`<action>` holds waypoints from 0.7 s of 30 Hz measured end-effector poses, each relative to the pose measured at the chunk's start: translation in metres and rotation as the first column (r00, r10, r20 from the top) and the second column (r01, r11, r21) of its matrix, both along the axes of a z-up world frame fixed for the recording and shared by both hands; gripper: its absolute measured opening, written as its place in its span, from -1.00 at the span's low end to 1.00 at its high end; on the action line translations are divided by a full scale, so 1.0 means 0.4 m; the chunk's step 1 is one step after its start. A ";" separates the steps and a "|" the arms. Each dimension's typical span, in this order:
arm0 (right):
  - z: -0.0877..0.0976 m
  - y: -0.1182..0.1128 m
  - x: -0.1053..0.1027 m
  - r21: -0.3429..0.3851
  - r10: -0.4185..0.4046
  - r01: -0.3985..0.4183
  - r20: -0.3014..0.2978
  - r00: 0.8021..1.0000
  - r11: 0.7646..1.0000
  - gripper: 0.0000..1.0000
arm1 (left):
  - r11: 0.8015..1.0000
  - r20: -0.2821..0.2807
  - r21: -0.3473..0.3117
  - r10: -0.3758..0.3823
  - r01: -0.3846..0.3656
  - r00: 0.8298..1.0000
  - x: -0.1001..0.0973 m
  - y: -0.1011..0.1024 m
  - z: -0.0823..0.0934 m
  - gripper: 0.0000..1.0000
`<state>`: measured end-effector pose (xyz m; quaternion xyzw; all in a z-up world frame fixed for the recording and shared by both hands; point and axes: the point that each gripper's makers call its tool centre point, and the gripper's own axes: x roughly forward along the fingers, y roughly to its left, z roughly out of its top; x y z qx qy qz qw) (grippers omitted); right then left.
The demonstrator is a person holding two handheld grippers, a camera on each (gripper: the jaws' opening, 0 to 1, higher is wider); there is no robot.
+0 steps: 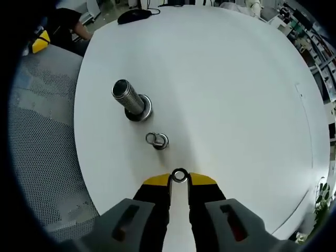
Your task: Place the washer onto the threaded stud by aligning its center hole with the stud, sliding it down to the base, and recovering from edge contact or off-axis alignment until the washer reaches the visible bottom stop.
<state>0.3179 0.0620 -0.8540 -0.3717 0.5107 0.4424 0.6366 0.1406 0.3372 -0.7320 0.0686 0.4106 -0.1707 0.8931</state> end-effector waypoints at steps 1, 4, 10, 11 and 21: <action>0.006 0.000 -0.003 0.006 -0.004 0.004 -0.005 1.000 1.000 -0.73 | 1.000 0.001 0.000 -0.001 0.001 1.000 0.000 0.000 0.000 -1.00; 0.024 0.002 -0.009 0.016 -0.005 0.005 -0.011 1.000 1.000 -0.73 | 1.000 0.002 -0.001 -0.001 0.001 1.000 0.000 -0.001 0.001 -1.00; 0.053 0.013 -0.018 0.032 0.002 -0.002 -0.013 1.000 0.999 -0.73 | 1.000 0.005 -0.003 -0.002 0.002 1.000 0.000 -0.002 0.002 -1.00; 0.060 0.016 -0.020 0.037 0.002 -0.002 -0.013 1.000 0.999 -0.73 | 1.000 0.006 -0.003 -0.002 0.002 1.000 0.001 -0.002 0.002 -1.00; 0.105 0.041 -0.023 0.042 0.037 -0.037 0.001 0.999 0.998 -0.73 | 1.000 0.012 -0.006 -0.001 0.001 1.000 0.002 -0.002 0.004 -1.00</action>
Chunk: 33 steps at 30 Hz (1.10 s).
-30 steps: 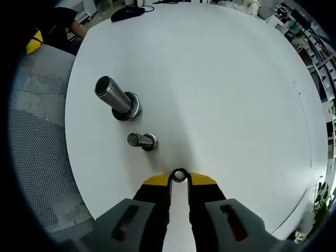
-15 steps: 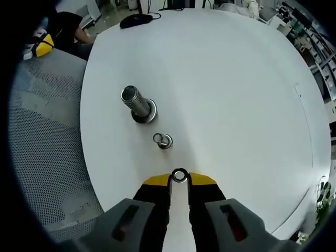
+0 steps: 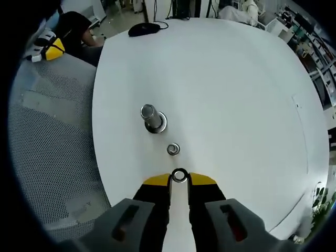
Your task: Place the washer onto the threaded stud by aligning its center hole with the stud, sliding it down to the base, and recovering from edge contact or off-axis alignment until the washer reaches the visible bottom stop.
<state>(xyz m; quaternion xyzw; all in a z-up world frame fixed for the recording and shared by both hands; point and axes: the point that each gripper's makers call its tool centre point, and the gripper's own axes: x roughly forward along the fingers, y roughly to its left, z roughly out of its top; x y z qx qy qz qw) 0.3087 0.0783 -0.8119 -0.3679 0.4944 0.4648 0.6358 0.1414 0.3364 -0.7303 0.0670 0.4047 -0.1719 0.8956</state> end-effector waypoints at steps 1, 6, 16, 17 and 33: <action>0.004 0.003 -0.002 0.000 0.003 -0.003 0.000 1.000 1.000 -0.73 | 1.000 0.000 0.000 0.000 0.000 1.000 0.000 0.000 0.000 -1.00; 0.025 0.020 -0.005 0.015 0.018 -0.018 -0.001 1.000 1.000 -0.73 | 1.000 0.000 0.000 -0.001 0.001 1.000 -0.001 0.000 0.000 -1.00; 0.046 0.047 -0.008 0.021 0.056 -0.056 0.000 0.998 0.998 -0.73 | 1.000 -0.001 0.000 -0.002 0.002 1.000 -0.001 -0.001 0.000 -1.00; 0.046 0.050 -0.009 0.023 0.058 -0.058 0.000 0.998 0.998 -0.73 | 1.000 -0.001 0.000 -0.002 0.002 1.000 -0.001 -0.001 0.000 -1.00; 0.029 0.090 -0.007 0.047 0.118 -0.119 0.016 0.993 0.992 -0.73 | 1.000 -0.003 0.001 -0.002 0.002 1.000 0.000 0.000 -0.001 -1.00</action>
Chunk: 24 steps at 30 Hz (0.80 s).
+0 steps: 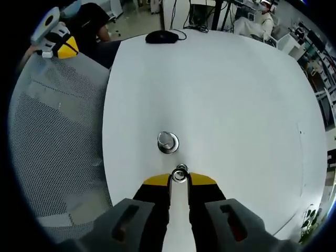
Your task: Place the washer onto the threaded stud by aligning its center hole with the stud, sliding it down to the base, and recovering from edge contact or off-axis alignment until the washer reaches the visible bottom stop.
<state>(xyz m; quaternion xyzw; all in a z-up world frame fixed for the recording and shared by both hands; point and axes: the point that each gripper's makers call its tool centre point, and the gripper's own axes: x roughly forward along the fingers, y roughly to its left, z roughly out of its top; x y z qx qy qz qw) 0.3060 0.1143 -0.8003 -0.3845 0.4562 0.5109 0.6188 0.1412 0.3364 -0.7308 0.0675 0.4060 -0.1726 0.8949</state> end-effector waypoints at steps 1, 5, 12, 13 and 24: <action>-0.002 0.002 0.001 0.000 0.001 -0.001 0.002 1.000 1.000 -0.73 | 1.000 0.000 0.000 0.000 0.000 1.000 0.000 0.000 0.000 -1.00; -0.009 0.001 0.005 -0.007 0.002 -0.002 0.006 1.000 1.000 -0.73 | 1.000 -0.001 0.000 -0.001 0.001 1.000 0.000 0.000 0.000 -1.00; -0.017 -0.005 0.010 -0.017 0.002 -0.002 0.010 1.000 1.000 -0.73 | 1.000 0.000 0.000 0.000 0.000 1.000 0.000 0.000 0.000 -1.00; -0.018 -0.005 0.009 -0.017 0.000 0.000 0.006 1.000 1.000 -0.73 | 1.000 0.000 -0.001 0.000 0.000 1.000 0.000 0.000 0.000 -1.00; -0.042 -0.003 0.011 -0.027 0.005 -0.005 -0.006 1.000 1.000 -0.73 | 1.000 -0.001 0.000 0.003 -0.003 1.000 -0.001 0.001 0.000 -1.00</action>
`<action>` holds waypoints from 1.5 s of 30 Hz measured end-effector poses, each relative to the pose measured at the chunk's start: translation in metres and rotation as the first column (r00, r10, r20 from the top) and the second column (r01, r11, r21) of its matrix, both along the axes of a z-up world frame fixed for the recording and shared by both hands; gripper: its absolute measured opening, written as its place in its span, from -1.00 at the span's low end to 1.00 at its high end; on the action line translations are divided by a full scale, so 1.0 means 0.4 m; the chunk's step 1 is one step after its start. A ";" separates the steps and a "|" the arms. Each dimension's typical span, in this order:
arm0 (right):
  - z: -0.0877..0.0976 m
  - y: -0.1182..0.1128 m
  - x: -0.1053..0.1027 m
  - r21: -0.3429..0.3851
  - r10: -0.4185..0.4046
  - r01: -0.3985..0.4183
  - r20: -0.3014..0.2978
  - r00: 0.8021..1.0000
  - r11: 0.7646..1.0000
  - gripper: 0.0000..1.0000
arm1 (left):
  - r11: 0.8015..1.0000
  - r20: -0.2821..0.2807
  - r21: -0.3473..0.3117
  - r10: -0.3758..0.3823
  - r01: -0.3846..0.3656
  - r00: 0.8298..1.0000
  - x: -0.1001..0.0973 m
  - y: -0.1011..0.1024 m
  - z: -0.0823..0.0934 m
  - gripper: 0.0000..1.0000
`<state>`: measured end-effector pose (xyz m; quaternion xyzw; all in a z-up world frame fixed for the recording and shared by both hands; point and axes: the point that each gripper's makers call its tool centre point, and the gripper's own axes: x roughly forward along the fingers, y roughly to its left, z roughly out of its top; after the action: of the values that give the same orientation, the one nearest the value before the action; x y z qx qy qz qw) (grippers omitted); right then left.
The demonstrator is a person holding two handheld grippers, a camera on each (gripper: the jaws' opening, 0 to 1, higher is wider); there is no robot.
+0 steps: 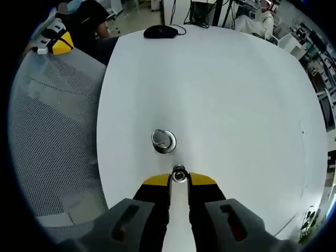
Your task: Place the washer onto the threaded stud by aligning its center hole with the stud, sliding it down to the base, and recovering from edge contact or off-axis alignment until the washer reaches the visible bottom stop.
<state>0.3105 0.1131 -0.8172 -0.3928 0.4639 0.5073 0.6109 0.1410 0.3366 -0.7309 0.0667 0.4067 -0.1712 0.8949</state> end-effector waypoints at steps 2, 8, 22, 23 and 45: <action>-0.007 0.001 -0.001 -0.002 -0.001 0.001 -0.004 1.000 1.000 -0.73 | 1.000 0.001 0.000 0.001 -0.001 1.000 0.000 0.000 0.000 -1.00; -0.032 0.002 -0.002 -0.012 0.001 -0.002 -0.020 1.000 1.000 -0.73 | 1.000 -0.003 0.002 0.003 -0.003 1.000 0.000 0.002 -0.002 -1.00; -0.083 -0.002 -0.001 -0.041 0.012 -0.014 -0.047 0.999 0.999 -0.73 | 1.000 -0.006 0.004 0.009 -0.009 1.000 0.000 0.004 -0.003 -1.00; -0.086 -0.003 -0.002 -0.046 0.017 -0.019 -0.047 0.999 0.999 -0.73 | 1.000 -0.005 0.003 0.010 -0.010 1.000 0.001 0.004 -0.003 -1.00; -0.058 -0.010 -0.031 -0.002 -0.038 0.038 -0.023 0.999 0.999 -0.32 | 1.000 -0.004 0.001 -0.002 0.002 1.000 0.000 0.000 -0.002 -1.00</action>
<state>0.2979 0.1090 -0.8404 -0.3784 0.4785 0.4999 0.6147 0.1411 0.3368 -0.7315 0.0672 0.4086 -0.1721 0.8938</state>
